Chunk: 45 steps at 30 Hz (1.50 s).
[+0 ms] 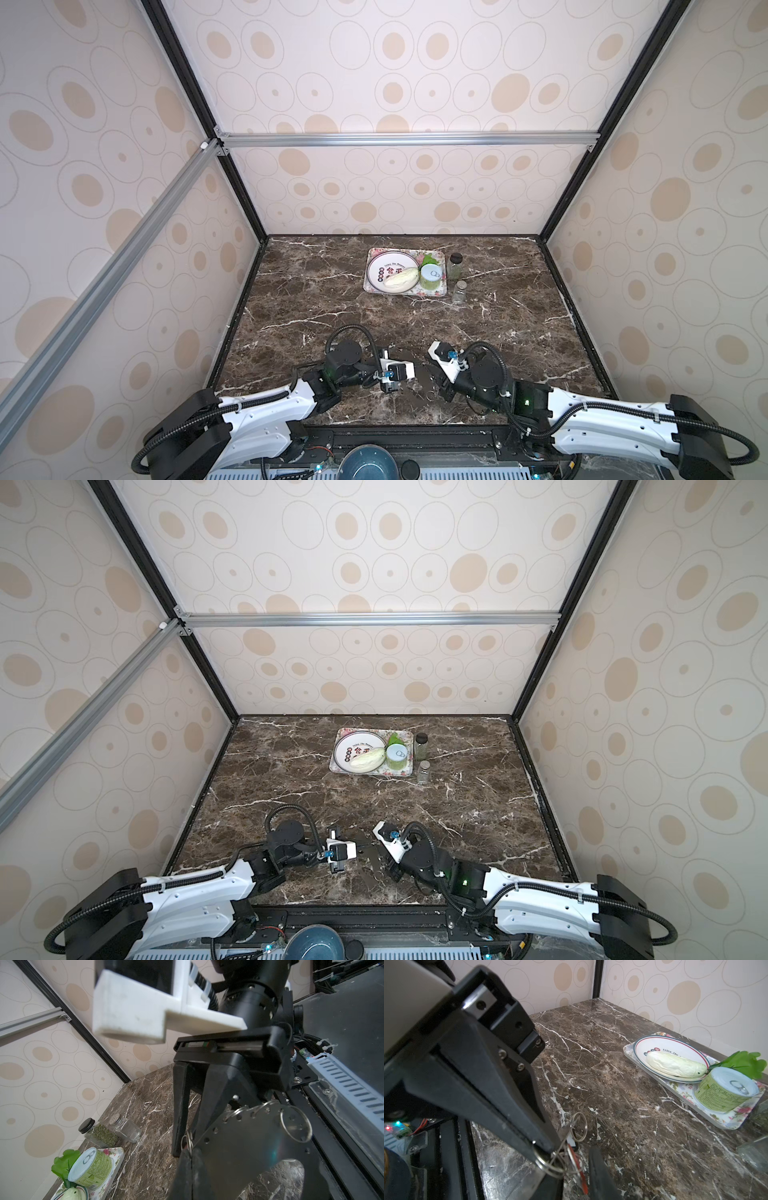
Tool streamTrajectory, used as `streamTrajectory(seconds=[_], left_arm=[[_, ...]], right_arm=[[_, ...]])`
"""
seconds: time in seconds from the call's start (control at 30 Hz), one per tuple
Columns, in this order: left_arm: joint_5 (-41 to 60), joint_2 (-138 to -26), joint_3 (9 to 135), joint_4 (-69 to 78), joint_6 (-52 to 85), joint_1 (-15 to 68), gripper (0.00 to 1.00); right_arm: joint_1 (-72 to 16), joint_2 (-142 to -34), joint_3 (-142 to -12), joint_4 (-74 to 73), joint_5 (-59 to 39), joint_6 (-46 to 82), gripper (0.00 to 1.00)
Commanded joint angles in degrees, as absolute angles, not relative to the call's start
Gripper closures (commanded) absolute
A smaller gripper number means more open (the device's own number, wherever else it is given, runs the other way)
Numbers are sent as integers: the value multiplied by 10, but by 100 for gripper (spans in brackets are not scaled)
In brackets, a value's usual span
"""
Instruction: Put the keys on the keyring
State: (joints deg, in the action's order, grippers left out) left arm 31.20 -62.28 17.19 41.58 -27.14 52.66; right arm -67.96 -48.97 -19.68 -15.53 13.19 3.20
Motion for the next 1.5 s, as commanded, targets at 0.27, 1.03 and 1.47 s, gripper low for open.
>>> streamTrajectory(seconds=[0.27,1.03,1.47], left_arm=[[308,-606,167,452,-283,528,100],[232,-574,141,495,-244,529,82],[245,-628,181,458,-239,528,83]], right_arm=[[-685,-477,-193,-183,143,36,100],[-685,-495,-249,-79,268,53,100],[-685,-533,-254,-89,266,73,100]])
